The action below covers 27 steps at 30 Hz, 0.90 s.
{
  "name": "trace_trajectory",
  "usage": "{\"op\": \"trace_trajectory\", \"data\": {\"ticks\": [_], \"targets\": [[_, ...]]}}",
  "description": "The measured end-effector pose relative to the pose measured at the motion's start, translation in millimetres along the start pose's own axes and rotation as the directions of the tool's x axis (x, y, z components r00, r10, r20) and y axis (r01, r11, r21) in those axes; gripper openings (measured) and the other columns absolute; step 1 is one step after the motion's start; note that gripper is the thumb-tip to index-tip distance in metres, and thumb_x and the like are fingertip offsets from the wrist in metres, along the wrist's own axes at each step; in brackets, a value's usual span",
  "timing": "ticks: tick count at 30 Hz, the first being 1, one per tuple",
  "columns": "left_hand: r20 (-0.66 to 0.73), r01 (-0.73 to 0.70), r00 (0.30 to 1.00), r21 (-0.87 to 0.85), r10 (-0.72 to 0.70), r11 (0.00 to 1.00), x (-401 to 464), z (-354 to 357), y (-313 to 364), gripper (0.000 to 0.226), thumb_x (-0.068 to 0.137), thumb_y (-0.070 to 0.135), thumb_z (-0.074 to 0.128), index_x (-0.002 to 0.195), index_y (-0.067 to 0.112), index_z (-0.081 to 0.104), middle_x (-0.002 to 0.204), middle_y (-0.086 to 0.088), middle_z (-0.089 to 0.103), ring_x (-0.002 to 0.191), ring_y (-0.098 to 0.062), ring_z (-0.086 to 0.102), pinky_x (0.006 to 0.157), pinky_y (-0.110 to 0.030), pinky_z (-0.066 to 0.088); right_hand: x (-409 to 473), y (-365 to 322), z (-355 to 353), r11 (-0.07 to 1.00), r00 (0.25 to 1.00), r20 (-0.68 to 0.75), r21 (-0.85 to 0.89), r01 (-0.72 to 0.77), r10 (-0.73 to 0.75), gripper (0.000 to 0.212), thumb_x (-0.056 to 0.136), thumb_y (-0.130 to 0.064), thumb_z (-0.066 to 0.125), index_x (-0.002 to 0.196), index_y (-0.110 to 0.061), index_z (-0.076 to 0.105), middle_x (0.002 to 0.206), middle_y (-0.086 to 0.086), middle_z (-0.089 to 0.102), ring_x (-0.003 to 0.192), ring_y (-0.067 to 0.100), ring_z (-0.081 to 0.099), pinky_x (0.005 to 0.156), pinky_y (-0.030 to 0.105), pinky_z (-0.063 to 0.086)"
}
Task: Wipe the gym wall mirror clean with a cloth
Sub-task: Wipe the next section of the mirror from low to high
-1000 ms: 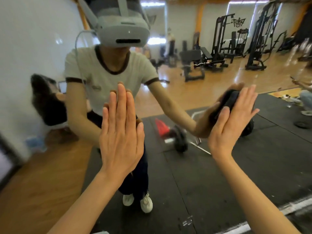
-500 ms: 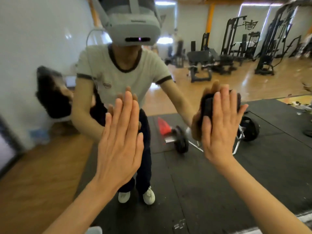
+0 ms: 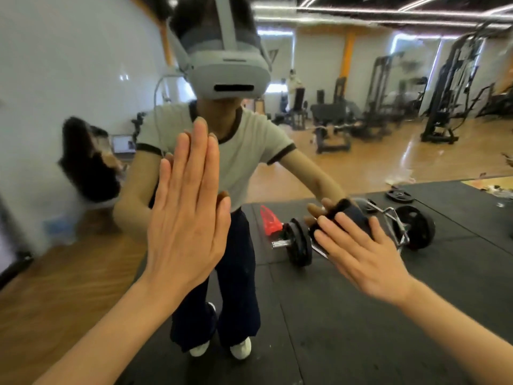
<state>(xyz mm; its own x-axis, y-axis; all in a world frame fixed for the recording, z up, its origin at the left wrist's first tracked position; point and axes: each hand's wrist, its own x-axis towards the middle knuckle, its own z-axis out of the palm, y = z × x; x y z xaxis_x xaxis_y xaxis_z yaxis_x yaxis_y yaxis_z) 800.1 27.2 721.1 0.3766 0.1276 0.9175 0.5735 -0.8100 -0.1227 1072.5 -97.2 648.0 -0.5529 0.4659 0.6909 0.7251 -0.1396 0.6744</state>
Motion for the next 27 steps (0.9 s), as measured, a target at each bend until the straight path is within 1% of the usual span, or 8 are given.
{"op": "trace_trajectory", "data": {"ticks": [2,7,9,14,17,22,25,27], "targets": [[-0.01,0.011,1.0,-0.019,-0.011,1.0,-0.1,0.2,-0.4,0.072,0.099,0.013,0.044,0.158,0.0,0.004,0.165,-0.011,0.0,0.155,-0.018,-0.01,0.126,-0.035,-0.005,41.5,26.2,-7.6,0.999,0.995,-0.09,0.025,-0.035,0.037,0.056,0.109,-0.021,0.031,0.161,-0.011,0.012,0.169,0.006,0.004,0.155,0.019,0.003,0.124,0.041,-0.003],[0.009,-0.054,0.998,-0.044,0.055,0.998,-5.6,-7.4,-11.0,0.068,0.101,0.013,0.041,0.159,0.001,0.008,0.167,-0.008,-0.002,0.155,-0.017,-0.01,0.126,-0.034,-0.007,143.6,69.9,-28.0,0.903,0.869,-0.256,0.198,-0.382,0.424,0.051,0.107,-0.021,0.034,0.151,0.004,0.032,0.155,0.03,0.034,0.151,0.031,0.016,0.122,0.04,-0.007],[-0.005,-0.081,0.997,-0.015,0.081,0.997,-18.5,-11.9,-26.4,0.065,0.103,0.018,0.034,0.16,0.004,0.006,0.168,-0.006,-0.004,0.156,-0.018,-0.008,0.127,-0.036,-0.004,107.7,37.1,-18.5,0.93,0.906,-0.217,0.151,-0.336,0.363,0.05,0.109,-0.022,0.033,0.155,-0.004,0.029,0.16,0.021,0.03,0.152,0.024,0.012,0.123,0.042,-0.003],[0.008,-0.088,0.996,0.022,0.088,0.996,-46.0,-16.4,-62.0,0.068,0.102,0.024,0.031,0.161,0.007,0.003,0.169,-0.003,-0.007,0.156,-0.02,-0.007,0.127,-0.038,-0.003,-12.8,-33.9,-0.7,0.997,0.996,0.057,-0.009,0.075,-0.074,0.055,0.109,-0.019,0.025,0.162,-0.014,0.008,0.169,-0.001,0.002,0.155,0.017,0.005,0.125,0.038,-0.001],[-0.01,-0.091,0.996,0.03,0.091,0.995,-47.0,-14.9,-61.2,0.067,0.102,0.025,0.032,0.16,0.002,0.007,0.168,-0.006,-0.006,0.156,-0.019,-0.008,0.126,-0.033,-0.007,52.6,7.0,-9.4,0.996,0.989,-0.115,0.027,-0.089,0.092,0.053,0.11,-0.022,0.029,0.16,-0.009,0.017,0.168,0.008,0.012,0.155,0.018,0.005,0.124,0.04,-0.002],[-0.026,-0.123,0.992,0.063,0.125,0.99,-46.8,-12.8,-65.8,0.068,0.102,0.026,0.032,0.16,0.004,0.003,0.168,-0.002,-0.012,0.156,-0.02,-0.007,0.126,-0.033,-0.006,171.0,52.0,-30.7,0.869,0.82,-0.29,0.208,-0.449,0.493,0.05,0.109,-0.02,0.031,0.153,0.004,0.031,0.16,0.024,0.028,0.15,0.04,0.019,0.121,0.042,-0.005],[-0.038,-0.122,0.991,0.078,0.125,0.99,-47.2,-9.5,-67.2,0.067,0.102,0.027,0.032,0.16,0.002,0.009,0.169,-0.007,-0.005,0.156,-0.02,-0.006,0.126,-0.031,-0.006,120.0,-11.9,-11.2,0.915,0.889,-0.218,0.135,-0.381,0.402,0.053,0.109,-0.022,0.031,0.157,-0.003,0.024,0.165,0.017,0.019,0.154,0.028,0.011,0.124,0.045,-0.003],[-0.05,-0.115,0.992,0.083,0.119,0.99,-46.3,-8.7,-67.0,0.066,0.103,0.028,0.031,0.16,0.001,0.012,0.169,-0.008,-0.003,0.156,-0.02,-0.006,0.126,-0.031,-0.006,57.8,-60.0,5.4,0.982,0.973,-0.136,0.031,-0.186,0.188,0.055,0.109,-0.024,0.03,0.16,-0.011,0.015,0.169,0.006,0.008,0.155,0.021,0.007,0.125,0.044,-0.002]]}}
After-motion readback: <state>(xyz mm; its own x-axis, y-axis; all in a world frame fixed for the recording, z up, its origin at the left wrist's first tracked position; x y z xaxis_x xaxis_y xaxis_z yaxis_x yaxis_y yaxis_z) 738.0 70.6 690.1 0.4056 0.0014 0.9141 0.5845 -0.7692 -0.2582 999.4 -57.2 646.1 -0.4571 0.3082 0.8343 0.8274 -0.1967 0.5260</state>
